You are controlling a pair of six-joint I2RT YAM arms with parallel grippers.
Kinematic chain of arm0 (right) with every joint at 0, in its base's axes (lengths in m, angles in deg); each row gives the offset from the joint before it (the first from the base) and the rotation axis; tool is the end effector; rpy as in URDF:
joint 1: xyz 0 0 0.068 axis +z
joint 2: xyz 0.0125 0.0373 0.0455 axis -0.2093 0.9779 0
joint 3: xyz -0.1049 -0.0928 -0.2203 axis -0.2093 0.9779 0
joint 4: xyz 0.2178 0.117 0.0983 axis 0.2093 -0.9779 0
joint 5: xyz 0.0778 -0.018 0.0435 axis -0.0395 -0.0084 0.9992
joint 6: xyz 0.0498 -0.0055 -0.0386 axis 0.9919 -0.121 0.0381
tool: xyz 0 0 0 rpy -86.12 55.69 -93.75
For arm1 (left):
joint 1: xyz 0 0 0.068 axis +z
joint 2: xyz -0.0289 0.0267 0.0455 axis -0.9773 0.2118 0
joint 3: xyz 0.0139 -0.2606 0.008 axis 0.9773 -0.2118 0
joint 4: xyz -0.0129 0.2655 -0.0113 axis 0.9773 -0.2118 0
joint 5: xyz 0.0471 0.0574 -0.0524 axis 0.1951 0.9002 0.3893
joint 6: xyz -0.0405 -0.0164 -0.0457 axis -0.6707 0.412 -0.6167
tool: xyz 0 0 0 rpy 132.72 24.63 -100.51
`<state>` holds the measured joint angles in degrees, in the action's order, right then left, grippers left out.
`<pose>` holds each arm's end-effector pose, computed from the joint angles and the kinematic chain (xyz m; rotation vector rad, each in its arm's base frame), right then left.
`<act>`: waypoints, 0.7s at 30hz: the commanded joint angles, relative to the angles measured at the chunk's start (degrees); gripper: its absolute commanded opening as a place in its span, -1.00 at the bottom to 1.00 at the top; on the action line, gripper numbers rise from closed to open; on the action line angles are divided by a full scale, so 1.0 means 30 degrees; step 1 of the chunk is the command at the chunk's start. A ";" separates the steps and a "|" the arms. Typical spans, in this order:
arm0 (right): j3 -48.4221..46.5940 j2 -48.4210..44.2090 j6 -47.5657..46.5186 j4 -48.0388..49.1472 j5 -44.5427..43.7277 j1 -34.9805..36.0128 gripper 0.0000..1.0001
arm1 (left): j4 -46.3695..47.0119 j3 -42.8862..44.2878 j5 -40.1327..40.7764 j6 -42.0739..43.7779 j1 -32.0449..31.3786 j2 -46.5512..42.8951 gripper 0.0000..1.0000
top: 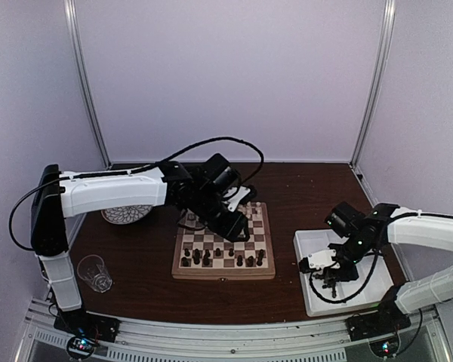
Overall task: Set up the chess pieces on the board
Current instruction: Pick up the chess pile from the storage box, then pass from the right arm to the left
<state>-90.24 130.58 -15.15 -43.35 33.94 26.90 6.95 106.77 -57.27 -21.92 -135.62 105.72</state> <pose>0.1436 0.1324 0.1511 -2.0877 2.0780 0.3622 0.2145 -0.3558 0.2424 0.8576 2.6258 -0.6707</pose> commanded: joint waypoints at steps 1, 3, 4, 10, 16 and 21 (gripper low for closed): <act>-0.1168 -0.1348 0.0297 -0.1074 0.1988 -0.1446 -0.77 | 0.8087 -0.1675 -0.3915 -0.3274 -0.0061 -0.0394 -0.11; -0.1592 -0.1460 0.0430 -0.1418 0.2803 -0.2079 -0.77 | 0.9428 -0.1589 -0.4201 -0.4079 -0.0370 0.0133 -0.08; -0.1810 -0.1490 0.0542 -0.1544 0.3269 -0.2357 -0.77 | 0.9959 -0.1265 -0.4367 -0.4379 -0.0574 0.0486 -0.07; -0.3000 -0.1440 0.1334 -0.1989 0.5764 -0.3722 -0.77 | 1.2432 0.0151 -0.5775 -0.6525 -0.1279 0.3038 -0.03; -0.3558 -0.1564 0.1878 -0.2042 0.6837 -0.4511 -0.77 | 1.4567 0.0272 -0.6957 -0.8334 -0.1569 0.4399 -0.05; -0.3914 -0.1485 0.2152 -0.2051 0.7427 -0.4841 -0.77 | 1.5291 0.1617 -0.8231 -0.9054 -0.1958 0.5642 -0.02</act>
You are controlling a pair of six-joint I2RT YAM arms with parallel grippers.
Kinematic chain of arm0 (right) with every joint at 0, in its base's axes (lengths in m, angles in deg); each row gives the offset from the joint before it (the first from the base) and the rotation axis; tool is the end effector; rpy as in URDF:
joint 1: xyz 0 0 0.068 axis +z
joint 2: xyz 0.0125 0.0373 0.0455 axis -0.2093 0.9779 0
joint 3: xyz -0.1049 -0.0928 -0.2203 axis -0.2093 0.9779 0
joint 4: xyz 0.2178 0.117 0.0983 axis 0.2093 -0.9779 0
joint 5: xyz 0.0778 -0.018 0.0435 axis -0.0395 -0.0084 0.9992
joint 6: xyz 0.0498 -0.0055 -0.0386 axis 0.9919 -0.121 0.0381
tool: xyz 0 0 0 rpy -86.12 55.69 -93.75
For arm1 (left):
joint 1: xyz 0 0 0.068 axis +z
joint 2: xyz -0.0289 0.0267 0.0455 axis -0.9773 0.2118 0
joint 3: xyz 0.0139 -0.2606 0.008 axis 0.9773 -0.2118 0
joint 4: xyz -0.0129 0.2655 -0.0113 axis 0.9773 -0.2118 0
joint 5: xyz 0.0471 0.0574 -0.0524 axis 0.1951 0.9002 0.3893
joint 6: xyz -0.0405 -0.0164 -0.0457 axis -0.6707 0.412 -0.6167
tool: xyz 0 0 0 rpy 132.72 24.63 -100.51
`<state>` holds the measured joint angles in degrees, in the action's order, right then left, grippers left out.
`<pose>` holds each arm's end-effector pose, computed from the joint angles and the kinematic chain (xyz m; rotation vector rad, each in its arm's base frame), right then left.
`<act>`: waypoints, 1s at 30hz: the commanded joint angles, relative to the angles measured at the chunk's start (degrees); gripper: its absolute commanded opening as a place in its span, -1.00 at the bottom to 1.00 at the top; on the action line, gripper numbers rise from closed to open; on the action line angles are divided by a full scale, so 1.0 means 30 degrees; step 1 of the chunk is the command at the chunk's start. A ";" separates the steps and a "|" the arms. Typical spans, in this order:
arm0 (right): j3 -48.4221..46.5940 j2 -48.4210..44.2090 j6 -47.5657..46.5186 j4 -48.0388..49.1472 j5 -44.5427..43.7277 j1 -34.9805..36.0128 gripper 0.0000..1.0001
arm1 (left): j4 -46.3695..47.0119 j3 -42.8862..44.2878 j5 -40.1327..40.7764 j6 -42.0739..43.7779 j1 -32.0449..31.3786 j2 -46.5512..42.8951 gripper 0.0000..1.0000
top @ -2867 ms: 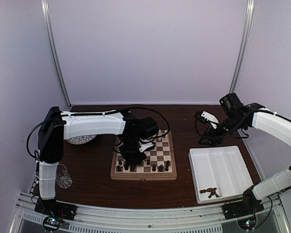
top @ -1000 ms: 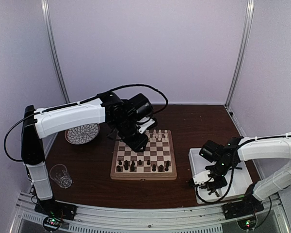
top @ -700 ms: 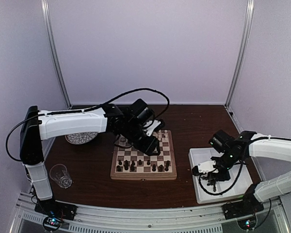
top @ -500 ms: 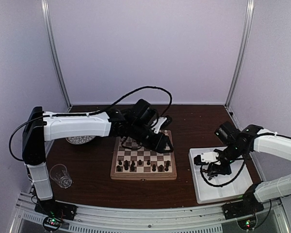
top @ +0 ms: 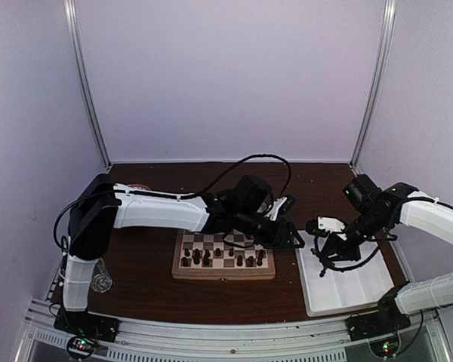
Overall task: Set up the chess pieces on the board
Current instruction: Pass from the right arm to the left
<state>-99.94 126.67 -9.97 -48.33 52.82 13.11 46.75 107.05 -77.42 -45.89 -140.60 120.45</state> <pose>0.1753 0.1124 0.2147 -1.6278 2.1044 0.7261 0.2064 -0.4542 0.1914 0.6826 2.4947 -1.5097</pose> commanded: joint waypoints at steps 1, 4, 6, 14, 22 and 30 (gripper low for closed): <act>-0.0722 -0.0193 0.0477 -0.0387 0.1188 -0.0251 -0.77 | 0.1809 0.1926 -0.1633 -0.1132 -0.0385 0.0974 -0.01; -0.0818 -0.0217 0.0547 -0.0386 0.1357 -0.0309 -0.78 | 0.1557 0.2627 -0.1869 -0.1232 -0.0504 0.1536 -0.02; -0.0823 -0.0219 0.0547 -0.0387 0.1389 -0.0340 -0.77 | 0.1556 0.2896 -0.2127 -0.1338 -0.0550 0.1784 -0.03; -0.0828 -0.0356 0.0805 -0.0165 0.1345 -0.0511 -0.77 | 0.0644 0.4626 -0.3167 -0.1400 -0.0776 0.3014 -0.13; -0.0835 -0.0438 0.0928 -0.0083 0.1415 -0.0683 -0.77 | 0.0359 0.5471 -0.3628 -0.1465 -0.0796 0.3632 -0.32; -0.0791 -0.0437 0.0898 -0.0094 0.1448 -0.0765 -0.76 | 0.0207 0.6068 -0.3965 -0.1590 -0.0761 0.4115 -0.65</act>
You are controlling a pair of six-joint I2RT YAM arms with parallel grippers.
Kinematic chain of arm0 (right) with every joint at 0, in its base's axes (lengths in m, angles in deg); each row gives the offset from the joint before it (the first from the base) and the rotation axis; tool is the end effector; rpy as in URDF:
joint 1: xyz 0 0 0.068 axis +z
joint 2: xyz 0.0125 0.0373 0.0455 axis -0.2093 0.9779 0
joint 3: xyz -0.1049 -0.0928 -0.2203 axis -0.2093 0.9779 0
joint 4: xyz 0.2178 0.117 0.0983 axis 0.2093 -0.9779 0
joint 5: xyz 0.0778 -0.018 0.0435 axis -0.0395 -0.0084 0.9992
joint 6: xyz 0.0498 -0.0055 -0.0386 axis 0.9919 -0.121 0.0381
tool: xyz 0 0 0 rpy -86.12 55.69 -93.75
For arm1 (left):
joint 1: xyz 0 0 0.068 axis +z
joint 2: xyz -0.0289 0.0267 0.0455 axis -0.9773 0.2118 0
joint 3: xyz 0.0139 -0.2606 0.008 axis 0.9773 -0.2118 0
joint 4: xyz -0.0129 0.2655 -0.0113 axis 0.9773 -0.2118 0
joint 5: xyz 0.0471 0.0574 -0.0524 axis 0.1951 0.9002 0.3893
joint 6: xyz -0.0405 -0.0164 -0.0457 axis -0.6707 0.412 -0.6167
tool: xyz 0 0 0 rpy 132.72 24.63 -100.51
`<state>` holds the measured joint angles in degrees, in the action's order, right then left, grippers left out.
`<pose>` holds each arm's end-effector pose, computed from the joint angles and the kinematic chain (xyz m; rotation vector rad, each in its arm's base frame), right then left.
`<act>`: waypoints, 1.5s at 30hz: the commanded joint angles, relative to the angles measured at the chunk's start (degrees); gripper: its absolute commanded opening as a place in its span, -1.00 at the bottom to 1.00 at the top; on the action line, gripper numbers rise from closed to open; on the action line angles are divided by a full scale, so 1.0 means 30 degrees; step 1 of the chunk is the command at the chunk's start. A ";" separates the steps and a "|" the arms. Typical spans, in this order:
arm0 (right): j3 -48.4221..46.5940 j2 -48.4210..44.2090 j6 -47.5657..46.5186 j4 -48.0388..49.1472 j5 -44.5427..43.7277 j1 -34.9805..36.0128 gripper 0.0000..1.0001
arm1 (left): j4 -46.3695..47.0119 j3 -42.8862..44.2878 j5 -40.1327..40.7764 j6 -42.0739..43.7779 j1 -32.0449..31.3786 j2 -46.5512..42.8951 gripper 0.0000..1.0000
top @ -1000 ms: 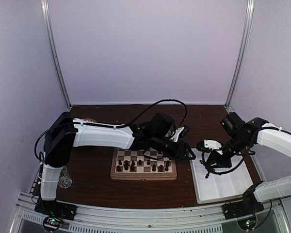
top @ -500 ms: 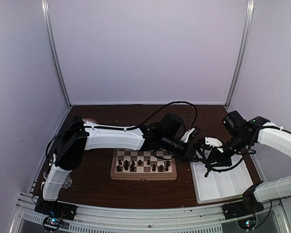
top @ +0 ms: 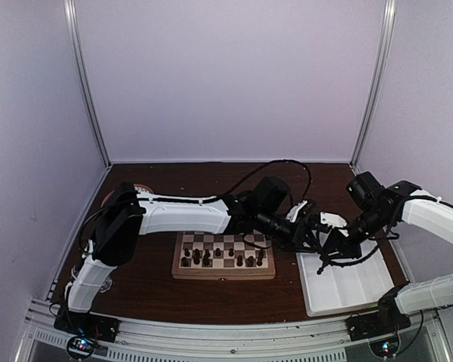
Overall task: Set up the chess pieces on the board
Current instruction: Pass from the right arm to the left, then place the queen at d8.
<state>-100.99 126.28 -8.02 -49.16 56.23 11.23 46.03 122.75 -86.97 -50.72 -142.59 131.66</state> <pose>0.1775 0.1085 0.2224 -1.5487 2.1163 0.7980 0.2030 -0.5035 0.1895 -0.7826 -2.4903 1.7327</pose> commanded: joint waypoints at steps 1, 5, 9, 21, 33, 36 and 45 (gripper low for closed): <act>-0.0442 -0.0306 0.0250 0.0183 0.0311 -0.0126 -0.76 | 0.0401 0.0856 -0.0807 -0.0002 -0.0095 0.0395 -0.67; -0.0334 -0.0255 0.0128 0.0060 0.0160 -0.0177 -0.75 | 0.0431 0.0843 -0.0827 -0.0013 -0.0001 0.0410 -0.88; 0.0027 -0.0269 -0.0120 0.0001 -0.0320 -0.0525 -0.58 | 0.0619 0.0677 -0.0797 -0.0061 0.0071 0.0338 -0.98; 0.0418 0.0519 -0.1734 -0.0929 0.0863 -0.3166 -0.36 | 0.2733 -0.1626 -0.0646 -0.0374 0.0383 -0.0991 -1.00; 0.0762 -0.0006 -0.5315 -0.3580 0.1820 -0.3199 0.00 | 0.4806 -0.2998 -0.1156 -0.0801 0.0614 -0.1405 -1.00; 0.0925 0.0149 -0.5349 -0.3094 0.1667 -0.3200 0.04 | 0.5308 -0.3140 -0.1449 -0.0826 0.0600 -0.1604 -1.00; 0.0824 0.0826 -0.4556 -0.1514 0.2179 -0.3200 0.02 | 0.6963 -0.3430 -0.2262 -0.1840 0.0600 -0.1673 -1.00</act>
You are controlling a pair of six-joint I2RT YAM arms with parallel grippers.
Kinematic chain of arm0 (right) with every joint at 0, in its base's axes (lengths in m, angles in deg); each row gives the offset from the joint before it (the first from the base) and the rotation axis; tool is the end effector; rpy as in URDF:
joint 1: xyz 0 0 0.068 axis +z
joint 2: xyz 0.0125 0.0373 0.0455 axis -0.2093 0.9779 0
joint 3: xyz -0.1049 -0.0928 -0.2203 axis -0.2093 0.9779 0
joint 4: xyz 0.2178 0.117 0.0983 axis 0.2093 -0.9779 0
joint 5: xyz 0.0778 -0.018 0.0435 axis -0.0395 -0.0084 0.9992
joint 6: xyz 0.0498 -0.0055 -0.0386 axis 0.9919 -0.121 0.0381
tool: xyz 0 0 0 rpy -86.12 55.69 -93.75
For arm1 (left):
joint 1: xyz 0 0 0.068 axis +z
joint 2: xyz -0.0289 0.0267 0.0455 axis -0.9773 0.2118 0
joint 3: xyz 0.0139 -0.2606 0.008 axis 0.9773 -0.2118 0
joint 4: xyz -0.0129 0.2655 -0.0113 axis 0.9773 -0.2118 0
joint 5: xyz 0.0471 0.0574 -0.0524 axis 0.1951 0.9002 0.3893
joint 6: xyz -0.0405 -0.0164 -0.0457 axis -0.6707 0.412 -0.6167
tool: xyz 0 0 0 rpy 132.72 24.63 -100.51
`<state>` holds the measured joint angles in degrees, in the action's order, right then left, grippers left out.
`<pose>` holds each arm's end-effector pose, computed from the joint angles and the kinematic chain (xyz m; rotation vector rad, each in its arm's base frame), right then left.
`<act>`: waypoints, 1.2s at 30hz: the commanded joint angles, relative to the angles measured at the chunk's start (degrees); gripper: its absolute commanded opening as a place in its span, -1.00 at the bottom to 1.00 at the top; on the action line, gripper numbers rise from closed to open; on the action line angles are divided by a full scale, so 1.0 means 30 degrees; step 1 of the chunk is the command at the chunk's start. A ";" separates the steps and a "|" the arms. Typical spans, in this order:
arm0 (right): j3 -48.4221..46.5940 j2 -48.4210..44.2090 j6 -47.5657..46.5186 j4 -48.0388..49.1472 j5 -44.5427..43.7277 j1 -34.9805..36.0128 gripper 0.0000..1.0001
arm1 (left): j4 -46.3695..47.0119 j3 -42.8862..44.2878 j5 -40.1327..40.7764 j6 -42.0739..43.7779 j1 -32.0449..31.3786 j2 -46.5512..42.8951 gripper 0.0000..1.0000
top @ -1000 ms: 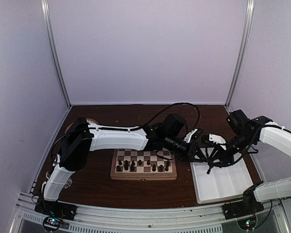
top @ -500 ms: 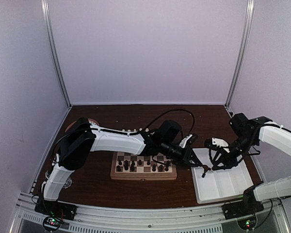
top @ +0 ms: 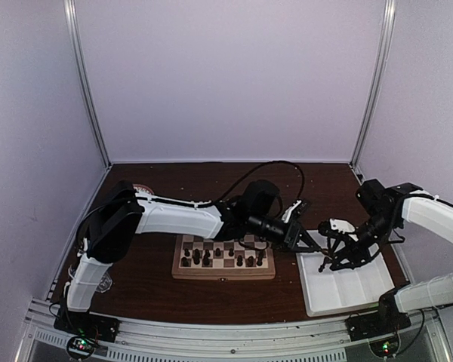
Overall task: Set up the chess pieces on the board
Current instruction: Place the queen at d8.
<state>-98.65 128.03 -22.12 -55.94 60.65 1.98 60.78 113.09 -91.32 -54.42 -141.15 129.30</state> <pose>0.1767 0.0776 0.2050 -1.5815 2.1046 0.8717 0.2078 -0.4887 0.1788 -0.7796 -2.3735 1.8764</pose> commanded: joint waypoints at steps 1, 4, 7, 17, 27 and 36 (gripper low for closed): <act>0.0014 0.0274 0.0207 0.0831 0.0838 -0.0114 0.02 | 0.2139 -0.0229 -0.0860 -0.0710 0.0134 -0.0851 -1.00; -0.0092 0.0327 0.0547 0.1064 0.1172 -0.0118 0.01 | 0.2485 -0.0294 -0.0929 -0.1003 0.0104 -0.0783 -1.00; -0.0177 0.0370 0.0824 0.1232 0.1234 -0.0111 -0.26 | 0.2564 -0.0349 -0.0908 -0.1136 0.0118 -0.0767 -1.00; 0.0063 0.0084 0.0763 0.0832 0.0688 -0.0169 -1.00 | 0.1475 -0.1052 -0.0492 -0.0335 0.0436 -0.1702 -1.00; 0.0360 0.0460 0.0661 0.0904 0.0338 -0.0206 -1.00 | -0.9541 0.0006 0.2427 0.6415 0.1047 -0.4112 -1.00; 0.0368 0.0566 0.0945 0.1140 0.0231 -0.0206 -0.98 | -2.2948 0.2286 0.9547 1.2528 0.1184 -0.5904 -1.00</act>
<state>-98.19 129.29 -19.85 -53.12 62.09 1.68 12.63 118.05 -74.03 -27.03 -138.17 113.98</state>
